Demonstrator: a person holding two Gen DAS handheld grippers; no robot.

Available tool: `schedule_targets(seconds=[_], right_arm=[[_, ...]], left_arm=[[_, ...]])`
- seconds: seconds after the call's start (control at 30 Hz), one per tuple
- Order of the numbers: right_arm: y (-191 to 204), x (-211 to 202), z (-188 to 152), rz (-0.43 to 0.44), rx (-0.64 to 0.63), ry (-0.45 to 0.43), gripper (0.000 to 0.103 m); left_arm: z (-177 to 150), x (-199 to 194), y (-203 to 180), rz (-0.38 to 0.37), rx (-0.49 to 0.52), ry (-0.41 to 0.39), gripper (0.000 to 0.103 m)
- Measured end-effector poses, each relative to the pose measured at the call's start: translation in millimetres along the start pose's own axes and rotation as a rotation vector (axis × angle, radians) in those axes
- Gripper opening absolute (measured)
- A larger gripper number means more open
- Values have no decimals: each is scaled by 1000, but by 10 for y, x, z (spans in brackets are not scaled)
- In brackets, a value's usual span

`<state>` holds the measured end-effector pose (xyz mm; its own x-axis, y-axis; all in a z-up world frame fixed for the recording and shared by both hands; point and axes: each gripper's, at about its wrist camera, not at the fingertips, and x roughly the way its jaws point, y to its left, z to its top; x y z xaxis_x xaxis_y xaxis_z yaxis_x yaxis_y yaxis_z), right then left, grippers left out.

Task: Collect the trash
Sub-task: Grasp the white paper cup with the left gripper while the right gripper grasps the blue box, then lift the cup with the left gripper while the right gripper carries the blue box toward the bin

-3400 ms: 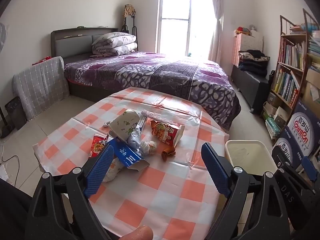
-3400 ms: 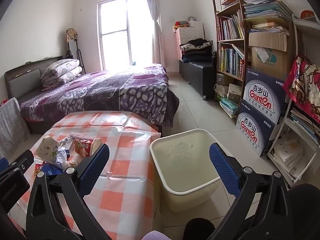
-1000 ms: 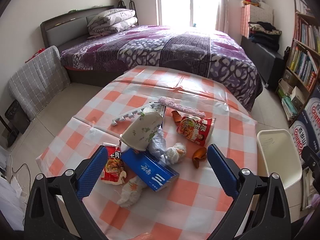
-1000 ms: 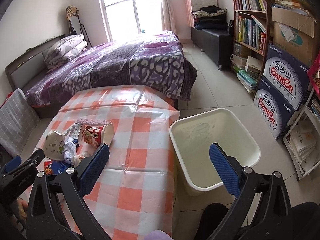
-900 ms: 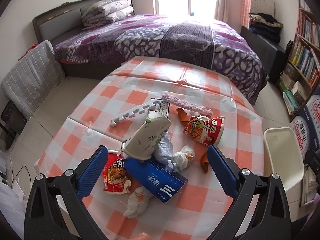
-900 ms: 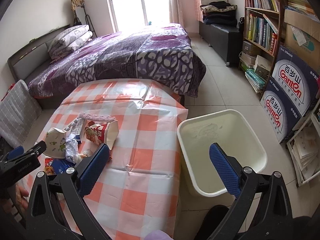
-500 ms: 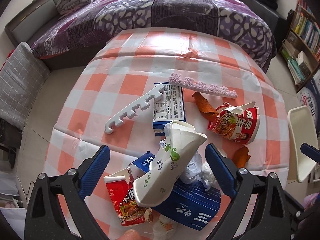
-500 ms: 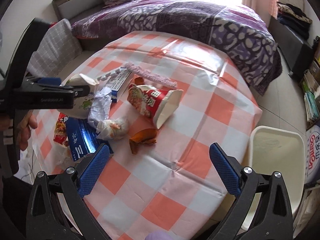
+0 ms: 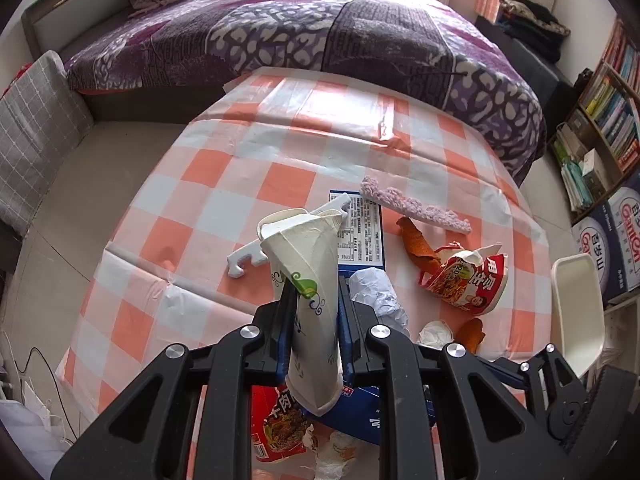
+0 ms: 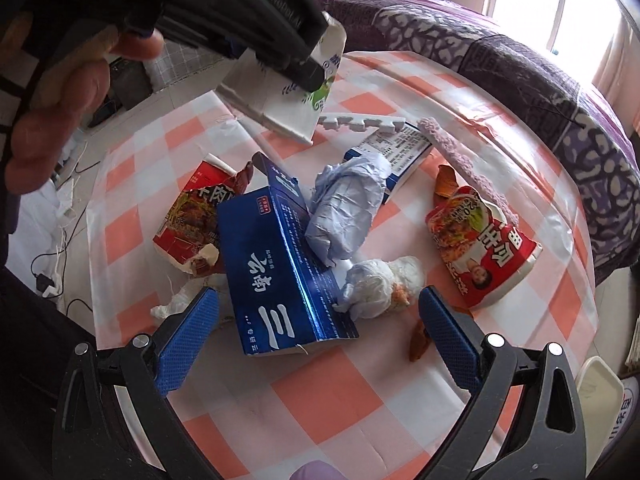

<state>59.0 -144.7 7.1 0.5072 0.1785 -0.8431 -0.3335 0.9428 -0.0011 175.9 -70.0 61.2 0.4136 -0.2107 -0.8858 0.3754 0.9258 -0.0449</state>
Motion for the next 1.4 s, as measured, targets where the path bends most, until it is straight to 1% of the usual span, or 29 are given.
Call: schedule_targets(seconds=[0.13, 0.23, 0.27, 0.3, 0.33, 0.37, 0.4, 0.6, 0.73, 0.83, 0.9, 1.0, 1.07, 1.13, 1.2, 1.27, 1.3, 1.33, 1.4], right_arm=[[107, 132, 21, 1, -34, 32, 94], [150, 224, 20, -9, -56, 50, 85], [154, 234, 28, -7, -62, 42, 78], [149, 224, 38, 5, -60, 37, 68], [142, 207, 55, 24, -49, 36, 61], [110, 196, 68, 46, -25, 37, 48], [76, 169, 69, 56, -2, 23, 43], [-112, 86, 99, 68, 91, -9, 39], [-213, -98, 141, 68, 145, -73, 37], [-309, -239, 177, 64, 195, -123, 30], [-386, -330, 192, 64, 228, -150, 23], [-489, -441, 190, 67, 258, -176, 23], [-536, -449, 177, 55, 268, -166, 23], [-570, -384, 136, 52, 274, -128, 24], [-548, -243, 74, 57, 255, -46, 26], [-495, -88, -30, 37, 224, 36, 27], [-466, -51, -64, 16, 214, 45, 30], [-452, -67, -74, 8, 210, 29, 30], [-435, -119, -77, 30, 222, 6, 21]], left_arm=[[15, -124, 153, -18, -52, -28, 19], [-8, -142, 230, -28, -76, -32, 19], [-7, -143, 248, -29, -81, -32, 19], [-26, -142, 268, -31, -83, -33, 19], [-34, -142, 279, -35, -85, -33, 19], [-52, -137, 283, -38, -83, -33, 19], [-62, -135, 287, -39, -82, -34, 19], [-64, -195, 301, -44, -93, -57, 19], [-58, -286, 282, -42, -101, -91, 19], [-33, -357, 247, -40, -104, -119, 19], [-18, -396, 221, -38, -106, -137, 19], [-2, -439, 168, -40, -104, -150, 19], [0, -436, 124, -41, -98, -151, 19], [-19, -422, 71, -40, -92, -149, 19], [-34, -399, 38, -37, -84, -140, 19], [-41, -377, 29, -35, -79, -132, 19], [-42, -371, 26, -34, -79, -130, 19], [-46, -371, 27, -33, -80, -131, 19], [-43, -389, 40, -35, -85, -137, 19]])
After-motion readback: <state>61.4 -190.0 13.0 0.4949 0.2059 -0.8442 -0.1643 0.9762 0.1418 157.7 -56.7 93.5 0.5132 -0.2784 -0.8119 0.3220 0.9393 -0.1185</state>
